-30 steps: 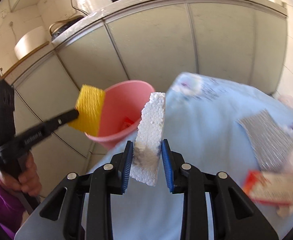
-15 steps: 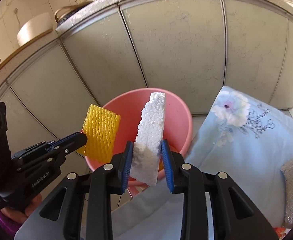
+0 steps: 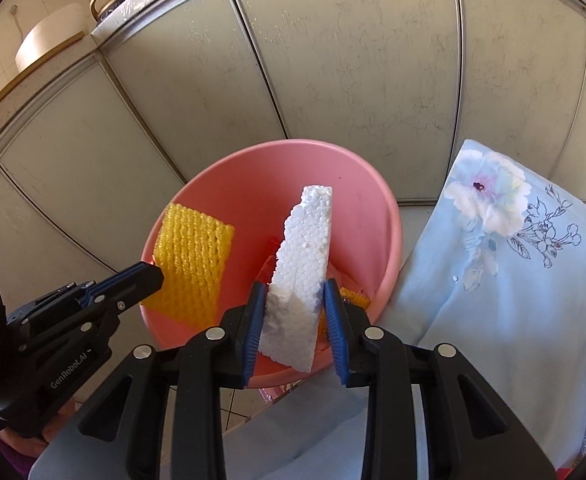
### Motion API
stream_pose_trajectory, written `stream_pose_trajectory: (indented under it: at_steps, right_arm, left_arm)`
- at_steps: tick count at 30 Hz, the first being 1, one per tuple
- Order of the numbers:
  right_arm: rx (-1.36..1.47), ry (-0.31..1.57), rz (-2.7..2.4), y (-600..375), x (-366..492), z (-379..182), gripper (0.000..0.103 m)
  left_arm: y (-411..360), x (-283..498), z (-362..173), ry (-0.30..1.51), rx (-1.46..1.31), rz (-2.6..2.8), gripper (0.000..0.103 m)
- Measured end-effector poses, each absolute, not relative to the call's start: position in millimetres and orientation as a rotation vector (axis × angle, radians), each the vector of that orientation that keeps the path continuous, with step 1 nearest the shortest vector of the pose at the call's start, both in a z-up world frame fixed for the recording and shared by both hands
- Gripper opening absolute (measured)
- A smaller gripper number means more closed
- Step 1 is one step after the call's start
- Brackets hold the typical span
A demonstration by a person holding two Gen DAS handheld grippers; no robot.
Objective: Collect trash
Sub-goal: 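Carry the net and styrofoam over the pink bin and open both tools, then return the left tool to the table and grasp the red-and-white medicine box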
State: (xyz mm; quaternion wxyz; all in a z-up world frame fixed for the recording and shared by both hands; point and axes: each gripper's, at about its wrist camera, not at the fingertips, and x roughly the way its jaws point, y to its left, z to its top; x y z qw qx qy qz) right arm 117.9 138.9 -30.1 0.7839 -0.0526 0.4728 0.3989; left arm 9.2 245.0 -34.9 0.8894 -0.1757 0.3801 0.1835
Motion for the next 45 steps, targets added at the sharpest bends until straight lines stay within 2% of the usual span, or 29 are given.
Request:
stream_pose_trajectory:
  at_steps: [3,5,17,34,37,40,42,45]
  right_arm:
    - [-0.102,1.023,0.859,139.2,120.5,-31.6,0.042]
    - [-0.101,1.025,0.862,139.3,121.2,-31.8,0.042]
    - [-0.099,0.971,0.823,105.4,103.2,-10.0,0.042]
    - [-0.035,0.955,0.656,-46.6,35.2,3.6,0.042]
    - [-0.017,0.958,0.598,-81.4,21.5,-1.5,0.042]
    - [0.019,0.966,0.537,-115.4,11.8,-6.3,0.042]
    - [0.055,0.974,0.488,-139.7,7.3,-9.4,0.042]
    - [0.095,0.978,0.417,-169.7,1.7,-15.4,0.042]
  left_arm:
    - [245.5,7.5,-35.0,0.789,-0.374,0.386,0.018]
    - [246.5,6.6,-33.5,0.785,-0.379,0.389,0.027]
    - [224.3,-4.0,-12.9,0.735,-0.369,0.307,0.028]
    - [125.3,-7.0,8.3,0.755,-0.247,0.028,0.028]
    - [104.8,-4.9,8.7,0.764,-0.222,-0.043,0.036]
    - [80.6,-0.7,10.4,0.773,-0.189,-0.145,0.039]
    - [64.5,4.7,11.0,0.785,-0.165,-0.222,0.046]
    - [39.4,17.8,11.6,0.802,-0.113,-0.345,0.048]
